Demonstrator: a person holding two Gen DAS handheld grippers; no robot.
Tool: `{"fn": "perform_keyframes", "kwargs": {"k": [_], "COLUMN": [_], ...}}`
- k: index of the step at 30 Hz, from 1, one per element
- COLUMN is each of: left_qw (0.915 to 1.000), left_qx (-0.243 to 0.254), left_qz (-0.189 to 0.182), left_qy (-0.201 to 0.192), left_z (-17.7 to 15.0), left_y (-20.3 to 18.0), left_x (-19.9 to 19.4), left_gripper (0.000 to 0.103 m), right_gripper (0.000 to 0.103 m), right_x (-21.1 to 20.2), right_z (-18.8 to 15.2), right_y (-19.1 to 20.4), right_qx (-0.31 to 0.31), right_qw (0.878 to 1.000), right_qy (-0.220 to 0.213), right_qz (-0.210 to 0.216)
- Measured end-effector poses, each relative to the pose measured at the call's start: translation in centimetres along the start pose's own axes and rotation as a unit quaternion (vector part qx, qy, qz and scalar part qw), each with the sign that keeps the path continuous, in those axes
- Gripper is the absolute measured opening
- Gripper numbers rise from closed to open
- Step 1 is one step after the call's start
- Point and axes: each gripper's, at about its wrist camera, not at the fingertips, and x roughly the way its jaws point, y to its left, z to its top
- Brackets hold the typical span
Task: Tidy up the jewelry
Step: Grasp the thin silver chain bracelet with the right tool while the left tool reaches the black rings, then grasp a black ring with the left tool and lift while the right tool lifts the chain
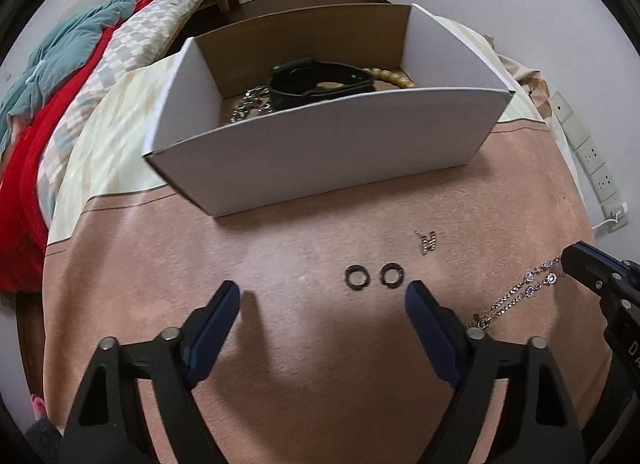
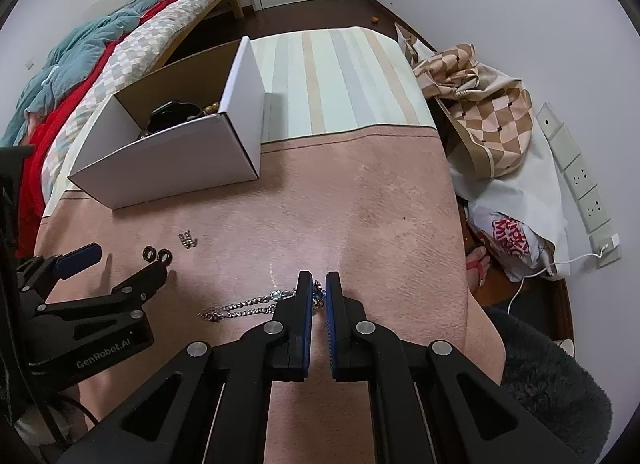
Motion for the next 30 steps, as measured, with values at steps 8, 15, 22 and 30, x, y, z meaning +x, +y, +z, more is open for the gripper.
{"fn": "perform_keyframes", "kwargs": {"k": [8,15,22,30], "left_qw": [0.9994,0.9990,0.9986,0.9963], "left_qx": [0.008,0.017,0.002,-0.008], "left_qz": [-0.030,-0.036,-0.048,-0.062], "left_qy": [-0.015,-0.021,-0.022,-0.060], "left_z": [0.8,0.8,0.4,1.0], "left_y": [-0.4,-0.8,0.0,0.9], "left_x": [0.0,-0.2,-1.4,-5.3], "left_gripper": [0.027,0.006,0.003,0.002], "right_gripper": [0.007,0.007,0.007,0.007], "right_x": [0.6,0.3,-2.0,-6.1], "right_z": [-0.1,0.0,0.8,2.7], "right_y": [-0.2,0.1,0.9,2.4], "right_qx": [0.002,-0.002,-0.005,-0.016], "right_qw": [1.000,1.000,1.000,0.997], "right_qy": [0.006,0.004,-0.017,-0.056], "right_qz": [-0.001,0.000,0.016,0.048]}}
